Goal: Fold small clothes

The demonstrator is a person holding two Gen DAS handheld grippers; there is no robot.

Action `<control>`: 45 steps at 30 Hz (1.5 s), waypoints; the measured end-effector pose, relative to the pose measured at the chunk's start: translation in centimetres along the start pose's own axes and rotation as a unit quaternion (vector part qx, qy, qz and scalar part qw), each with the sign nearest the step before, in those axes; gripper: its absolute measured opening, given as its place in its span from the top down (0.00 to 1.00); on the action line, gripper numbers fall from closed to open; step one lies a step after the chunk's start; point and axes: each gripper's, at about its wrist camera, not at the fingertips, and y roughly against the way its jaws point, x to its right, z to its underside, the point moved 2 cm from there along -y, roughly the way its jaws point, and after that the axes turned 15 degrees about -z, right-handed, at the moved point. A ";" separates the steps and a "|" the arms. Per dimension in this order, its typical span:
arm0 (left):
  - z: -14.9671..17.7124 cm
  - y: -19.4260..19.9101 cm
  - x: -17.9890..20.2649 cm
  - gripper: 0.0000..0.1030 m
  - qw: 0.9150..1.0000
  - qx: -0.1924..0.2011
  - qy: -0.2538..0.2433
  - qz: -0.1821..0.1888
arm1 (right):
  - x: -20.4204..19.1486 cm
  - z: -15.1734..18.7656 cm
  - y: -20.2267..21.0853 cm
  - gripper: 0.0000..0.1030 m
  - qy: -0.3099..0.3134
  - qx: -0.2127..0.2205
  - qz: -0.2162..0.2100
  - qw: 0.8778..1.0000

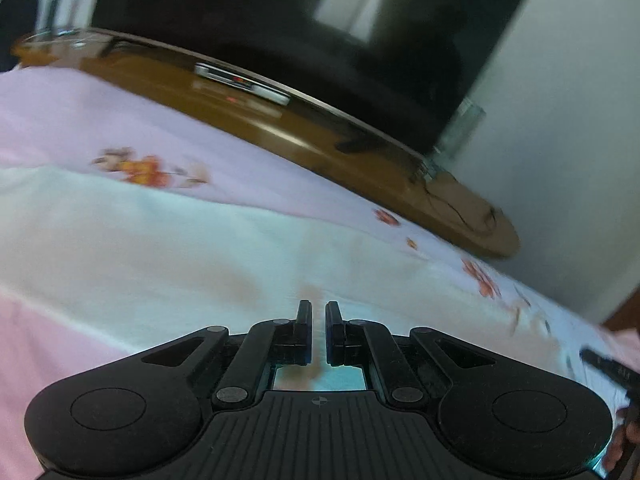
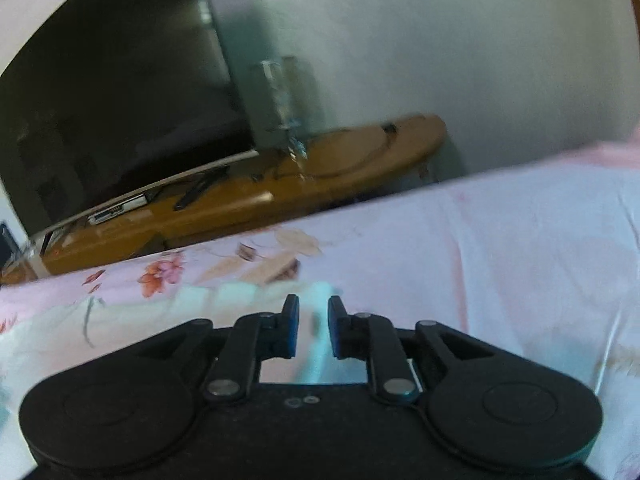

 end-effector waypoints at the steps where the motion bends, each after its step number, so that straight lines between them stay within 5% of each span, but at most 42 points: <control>1: 0.1 -0.1 1.1 0.96 1.000 0.003 -0.017 0.005 | -0.7 0.1 -0.1 0.83 0.014 0.000 0.001 1.000; 5: 1.4 -1.9 4.9 0.96 0.996 -0.012 -0.087 -0.003 | -2.2 0.7 -2.1 0.80 0.073 -0.030 0.026 0.997; 10: 0.6 -1.3 3.9 0.96 0.998 -0.010 -0.066 -0.011 | 0.7 0.7 -2.5 0.77 0.038 -0.051 0.081 0.995; 14: 1.3 -0.1 6.7 0.96 0.995 0.009 -0.098 0.011 | -1.6 0.9 0.3 0.77 0.039 -0.028 0.019 0.999; 19: 4.2 0.6 9.2 0.96 0.988 -0.001 -0.148 0.030 | -7.1 4.5 2.6 0.78 0.074 -0.057 -0.034 0.995; 22: 5.1 1.3 7.5 0.96 0.992 -0.006 -0.114 0.043 | -7.4 6.5 3.3 0.77 0.094 -0.081 -0.003 0.992; 26: 5.0 2.4 4.6 0.96 0.996 -0.021 -0.074 0.046 | -6.4 6.9 5.2 0.76 0.057 -0.062 -0.009 0.996; 30: 4.3 4.3 -0.3 0.96 0.999 0.004 -0.008 0.033 | -6.1 6.2 5.7 0.72 0.038 -0.044 -0.013 0.998; 35: 3.3 4.8 -9.5 0.96 0.997 0.012 0.078 -0.024 | -5.6 5.5 7.3 0.64 0.010 -0.012 -0.008 1.000; 41: 1.4 5.0 -20.8 0.96 0.971 0.019 0.219 -0.090 | -4.3 5.6 9.0 0.58 -0.036 -0.007 0.030 0.999; 45: 1.6 3.3 -27.5 0.96 0.929 -0.020 0.364 -0.071 | -3.9 5.5 10.9 0.56 -0.069 -0.001 0.057 0.996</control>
